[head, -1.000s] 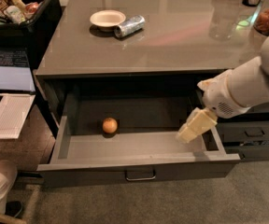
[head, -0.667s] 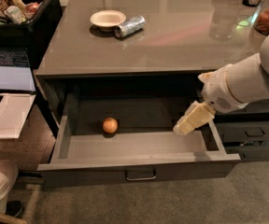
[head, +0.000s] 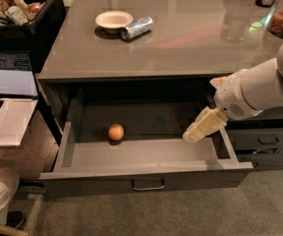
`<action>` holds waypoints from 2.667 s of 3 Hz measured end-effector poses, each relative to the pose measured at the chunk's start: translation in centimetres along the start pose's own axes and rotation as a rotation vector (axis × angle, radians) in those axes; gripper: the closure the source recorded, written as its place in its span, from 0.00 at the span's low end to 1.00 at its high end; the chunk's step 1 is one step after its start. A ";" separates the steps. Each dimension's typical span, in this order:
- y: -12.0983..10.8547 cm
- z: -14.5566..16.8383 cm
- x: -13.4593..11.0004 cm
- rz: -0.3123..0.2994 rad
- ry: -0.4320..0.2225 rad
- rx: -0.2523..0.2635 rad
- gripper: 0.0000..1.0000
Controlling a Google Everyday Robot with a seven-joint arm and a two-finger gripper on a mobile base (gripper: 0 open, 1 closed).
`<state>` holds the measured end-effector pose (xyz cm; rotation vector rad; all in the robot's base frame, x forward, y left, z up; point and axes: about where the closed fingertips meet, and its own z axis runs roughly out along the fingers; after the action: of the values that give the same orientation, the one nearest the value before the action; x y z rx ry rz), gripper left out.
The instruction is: Pick orange from top drawer and place on counter
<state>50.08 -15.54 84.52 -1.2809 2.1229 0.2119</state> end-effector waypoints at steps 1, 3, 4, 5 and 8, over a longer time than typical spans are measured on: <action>0.0 3.4 0.1 0.034 -0.085 -0.014 0.00; -2.4 12.2 -4.6 0.008 -0.269 -0.032 0.00; -2.0 15.8 -5.6 -0.041 -0.259 -0.096 0.00; 0.7 19.2 -6.3 -0.141 -0.205 -0.207 0.00; 5.3 26.8 -9.9 -0.245 -0.195 -0.301 0.00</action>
Offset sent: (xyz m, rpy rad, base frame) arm 0.1094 0.0798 -0.0782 0.3116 -0.1467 0.0385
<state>60.54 6.36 68.51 -1.6087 1.7967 0.5438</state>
